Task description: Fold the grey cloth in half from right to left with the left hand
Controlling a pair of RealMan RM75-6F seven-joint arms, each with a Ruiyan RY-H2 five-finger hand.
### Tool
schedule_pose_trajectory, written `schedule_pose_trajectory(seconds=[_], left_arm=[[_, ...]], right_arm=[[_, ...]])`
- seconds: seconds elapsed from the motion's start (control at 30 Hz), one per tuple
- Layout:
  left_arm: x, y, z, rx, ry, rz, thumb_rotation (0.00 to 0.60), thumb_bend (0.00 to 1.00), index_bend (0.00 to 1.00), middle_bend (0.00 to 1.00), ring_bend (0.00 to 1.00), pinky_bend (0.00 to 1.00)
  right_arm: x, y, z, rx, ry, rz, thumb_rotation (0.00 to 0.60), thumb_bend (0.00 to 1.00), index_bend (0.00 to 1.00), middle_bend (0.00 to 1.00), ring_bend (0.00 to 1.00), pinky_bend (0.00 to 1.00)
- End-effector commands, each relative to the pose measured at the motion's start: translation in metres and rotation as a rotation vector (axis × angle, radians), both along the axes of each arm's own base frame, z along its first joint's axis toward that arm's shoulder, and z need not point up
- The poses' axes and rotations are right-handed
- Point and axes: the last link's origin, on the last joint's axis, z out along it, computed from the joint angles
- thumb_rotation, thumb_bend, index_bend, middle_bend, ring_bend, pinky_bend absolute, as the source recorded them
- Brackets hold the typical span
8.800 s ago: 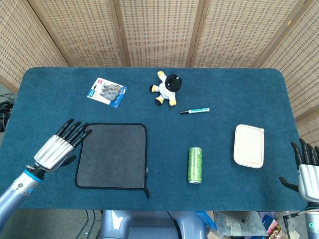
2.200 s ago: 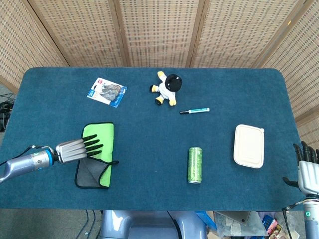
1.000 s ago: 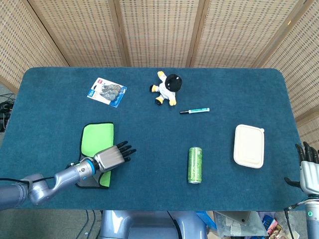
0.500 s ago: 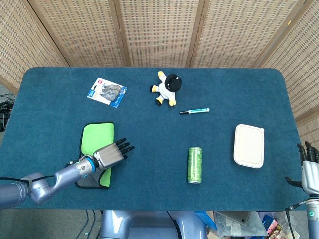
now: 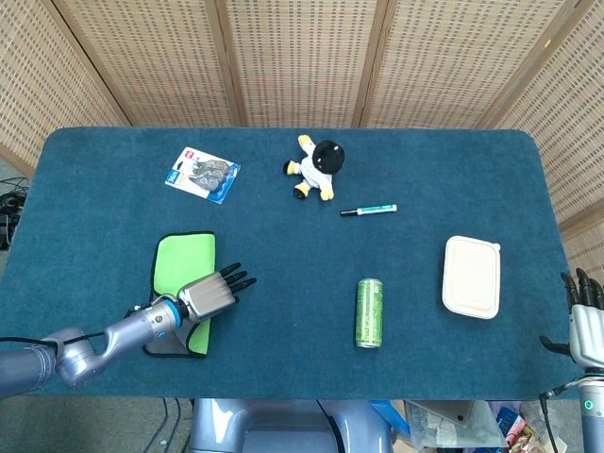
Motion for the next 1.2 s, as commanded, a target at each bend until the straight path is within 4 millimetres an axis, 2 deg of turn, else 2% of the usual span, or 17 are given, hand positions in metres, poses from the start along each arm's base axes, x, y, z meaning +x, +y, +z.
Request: schedule_pose_trajectory(seconds=[0.03,0.43,0.77,0.87,0.97,1.2], left_arm=[[-0.002,0.0,0.001,0.004,0.0,0.001,0.6,0.39,0.49,0.0,0.0,0.0],[-0.003,0.0,0.001,0.001,-0.004,-0.002,0.6,0.41,0.61,0.0,0.0,0.0],[-0.004,-0.001,0.01,0.013,-0.024,0.001,0.6,0.43,0.64,0.0,0.0,0.0],[-0.006,-0.003,0.016,0.016,-0.033,0.006,0.6,0.44,0.64,0.0,0.0,0.0],[-0.013,-0.012,0.035,0.027,-0.045,0.017,0.6,0.44,0.64,0.0,0.0,0.0],[-0.023,-0.025,0.059,0.036,-0.055,0.043,0.6,0.44,0.64,0.0,0.0,0.0]], right_arm=[[0.0,0.0,0.0,0.002,0.0,0.0,0.6,0.0,0.0,0.0,0.0,0.0],[0.0,0.0,-0.002,0.005,0.002,-0.001,0.6,0.0,0.0,0.0,0.0,0.0],[0.001,0.0,-0.003,0.011,0.003,0.003,0.6,0.0,0.0,0.0,0.0,0.0],[0.002,0.0,-0.003,0.012,0.004,0.006,0.6,0.0,0.0,0.0,0.0,0.0],[0.004,0.001,-0.004,0.014,0.005,0.013,0.6,0.0,0.0,0.0,0.0,0.0],[0.007,0.001,-0.005,0.018,0.008,0.022,0.6,0.0,0.0,0.0,0.0,0.0]])
